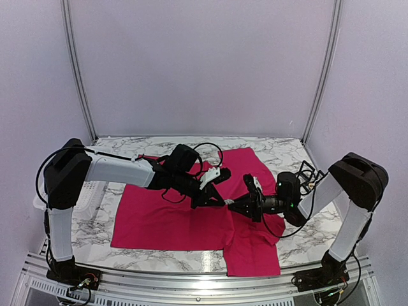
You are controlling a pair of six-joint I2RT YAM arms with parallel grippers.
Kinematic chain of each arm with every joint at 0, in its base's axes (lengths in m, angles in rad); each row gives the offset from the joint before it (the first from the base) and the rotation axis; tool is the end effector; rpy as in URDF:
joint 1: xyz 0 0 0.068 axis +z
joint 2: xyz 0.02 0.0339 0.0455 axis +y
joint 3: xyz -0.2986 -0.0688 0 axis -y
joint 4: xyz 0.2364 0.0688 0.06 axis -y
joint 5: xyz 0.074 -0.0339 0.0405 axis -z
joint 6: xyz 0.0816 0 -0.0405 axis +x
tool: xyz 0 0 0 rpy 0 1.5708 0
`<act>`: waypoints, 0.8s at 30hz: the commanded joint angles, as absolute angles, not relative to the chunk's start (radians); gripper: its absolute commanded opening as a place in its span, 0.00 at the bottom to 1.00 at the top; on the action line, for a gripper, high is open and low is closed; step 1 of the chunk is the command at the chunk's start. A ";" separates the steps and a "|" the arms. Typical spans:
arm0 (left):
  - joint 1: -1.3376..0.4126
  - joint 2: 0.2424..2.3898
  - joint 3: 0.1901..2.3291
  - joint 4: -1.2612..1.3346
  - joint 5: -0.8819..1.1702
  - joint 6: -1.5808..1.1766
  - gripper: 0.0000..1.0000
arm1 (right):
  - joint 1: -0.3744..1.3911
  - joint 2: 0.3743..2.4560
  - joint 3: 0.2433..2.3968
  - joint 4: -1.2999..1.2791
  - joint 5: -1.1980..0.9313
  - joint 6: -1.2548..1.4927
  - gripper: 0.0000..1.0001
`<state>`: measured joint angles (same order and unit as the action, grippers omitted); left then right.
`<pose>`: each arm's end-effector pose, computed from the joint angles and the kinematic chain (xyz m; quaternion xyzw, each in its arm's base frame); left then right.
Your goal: Pin the brooch onto the clothing
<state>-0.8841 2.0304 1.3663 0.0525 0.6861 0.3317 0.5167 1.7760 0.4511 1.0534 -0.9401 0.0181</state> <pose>0.2693 -0.4101 0.2039 0.6046 0.5972 -0.4056 0.3367 0.2407 0.2125 0.1584 -0.4407 0.6204 0.4903 0.4248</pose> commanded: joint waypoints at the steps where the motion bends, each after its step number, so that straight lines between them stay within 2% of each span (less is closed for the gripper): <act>1: -0.908 2.025 1.395 0.027 0.700 0.355 0.00 | 0.509 1.797 0.524 0.994 -0.907 0.061 0.05; 12: -0.917 2.031 1.404 0.002 0.684 0.378 0.00 | 0.507 1.807 0.633 0.773 -0.842 0.114 0.02; 24: -0.911 2.026 1.385 0.016 0.665 0.357 0.00 | 0.492 1.859 0.453 1.238 -0.783 0.397 0.00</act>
